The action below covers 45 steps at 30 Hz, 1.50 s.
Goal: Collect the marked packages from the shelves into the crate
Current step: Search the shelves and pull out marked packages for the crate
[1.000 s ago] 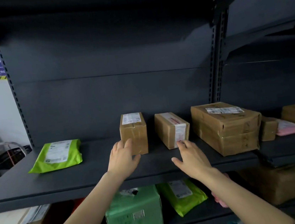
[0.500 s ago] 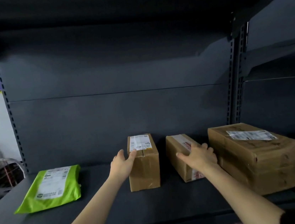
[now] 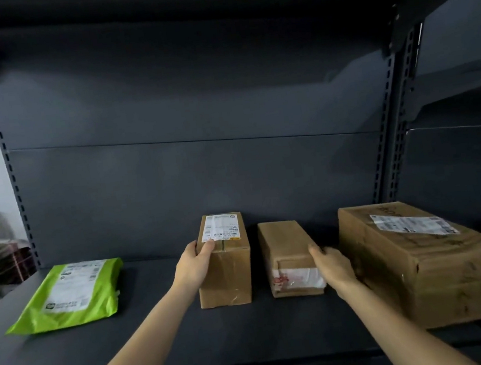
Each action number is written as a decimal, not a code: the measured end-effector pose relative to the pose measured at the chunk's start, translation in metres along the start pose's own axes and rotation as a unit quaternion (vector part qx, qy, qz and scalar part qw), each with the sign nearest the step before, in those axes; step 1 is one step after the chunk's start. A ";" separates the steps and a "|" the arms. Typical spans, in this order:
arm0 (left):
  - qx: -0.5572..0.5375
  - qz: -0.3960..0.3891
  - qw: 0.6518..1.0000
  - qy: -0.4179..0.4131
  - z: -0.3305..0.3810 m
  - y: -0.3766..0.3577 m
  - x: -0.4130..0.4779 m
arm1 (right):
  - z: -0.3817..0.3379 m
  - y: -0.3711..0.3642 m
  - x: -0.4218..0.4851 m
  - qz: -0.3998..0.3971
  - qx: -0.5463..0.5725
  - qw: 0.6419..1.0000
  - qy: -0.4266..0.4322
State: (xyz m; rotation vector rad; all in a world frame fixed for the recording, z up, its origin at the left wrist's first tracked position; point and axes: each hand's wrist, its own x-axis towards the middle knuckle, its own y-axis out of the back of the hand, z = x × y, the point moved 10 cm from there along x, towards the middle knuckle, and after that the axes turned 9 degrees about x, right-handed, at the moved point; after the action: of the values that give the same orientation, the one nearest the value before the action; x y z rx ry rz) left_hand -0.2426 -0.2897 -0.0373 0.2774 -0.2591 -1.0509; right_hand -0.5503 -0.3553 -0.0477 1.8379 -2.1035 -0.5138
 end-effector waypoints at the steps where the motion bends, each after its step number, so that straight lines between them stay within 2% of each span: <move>1: -0.005 0.002 1.000 0.003 -0.001 0.000 -0.001 | -0.007 0.003 0.000 0.021 -0.042 0.998 0.033; 3: -0.013 0.007 1.000 0.007 -0.003 -0.001 -0.003 | -0.030 0.005 -0.005 0.068 -0.156 0.979 0.113; 5: -0.018 0.014 1.000 0.008 -0.003 -0.001 -0.004 | -0.049 -0.010 -0.011 0.062 -0.239 0.957 0.153; 8: -0.025 0.017 0.999 0.009 -0.003 -0.003 -0.008 | -0.050 -0.039 -0.015 -0.011 -0.316 0.942 0.110; 10: -0.023 0.018 1.000 0.008 -0.003 -0.003 -0.010 | -0.050 -0.043 -0.015 -0.016 -0.341 0.935 0.096; 12: -0.023 0.020 1.000 0.007 -0.004 -0.002 -0.011 | -0.051 -0.034 -0.014 0.000 -0.295 0.951 0.097; 16: -0.025 0.021 0.999 0.009 -0.003 -0.003 -0.012 | -0.034 -0.013 -0.003 -0.028 -0.041 0.998 0.039; 17: -0.026 0.020 0.999 0.010 -0.003 -0.004 -0.012 | -0.029 -0.011 0.000 -0.048 0.045 0.998 0.014; 19: -0.028 0.020 0.999 0.012 -0.004 -0.005 -0.011 | -0.019 -0.014 0.001 -0.103 0.200 0.973 -0.049; 21: -0.030 0.020 0.999 0.016 -0.004 -0.006 -0.010 | -0.013 -0.018 0.001 -0.133 0.254 0.954 -0.090; 24: -0.032 0.018 0.999 0.020 -0.004 -0.008 -0.010 | 0.005 -0.017 0.006 -0.097 0.212 0.967 -0.106; 26: -0.031 0.016 0.999 0.020 -0.003 -0.010 -0.010 | 0.012 -0.012 0.007 -0.062 0.179 0.978 -0.088; 29: -0.028 0.017 0.999 0.017 -0.001 -0.012 -0.011 | 0.005 -0.009 0.008 -0.053 0.141 0.988 -0.027; 31: -0.028 0.018 0.999 0.020 -0.001 -0.012 -0.012 | -0.012 -0.001 0.008 -0.023 0.053 0.997 0.049; 34: -0.029 0.019 0.999 0.022 -0.001 -0.012 -0.013 | -0.040 0.001 0.000 0.024 -0.122 0.982 0.145; 36: -0.029 0.017 0.999 0.022 -0.002 -0.012 -0.015 | -0.045 -0.013 -0.004 -0.002 -0.219 0.965 0.147; 38: -0.030 0.014 0.999 0.020 -0.001 -0.012 -0.017 | -0.043 -0.026 -0.007 -0.026 -0.265 0.955 0.130; 41: -0.034 0.010 0.999 0.011 0.000 -0.012 -0.021 | -0.042 -0.020 -0.008 -0.003 -0.217 0.969 0.117; 45: -0.042 0.010 0.999 -0.004 0.000 -0.010 -0.030 | -0.026 0.000 -0.003 -0.011 0.007 0.995 0.097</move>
State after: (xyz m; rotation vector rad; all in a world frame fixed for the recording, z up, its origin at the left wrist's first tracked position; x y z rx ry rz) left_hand -0.2654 -0.2686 -0.0428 0.1945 -0.2231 -1.0403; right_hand -0.5387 -0.3541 -0.0246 1.8408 -1.9646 -0.3121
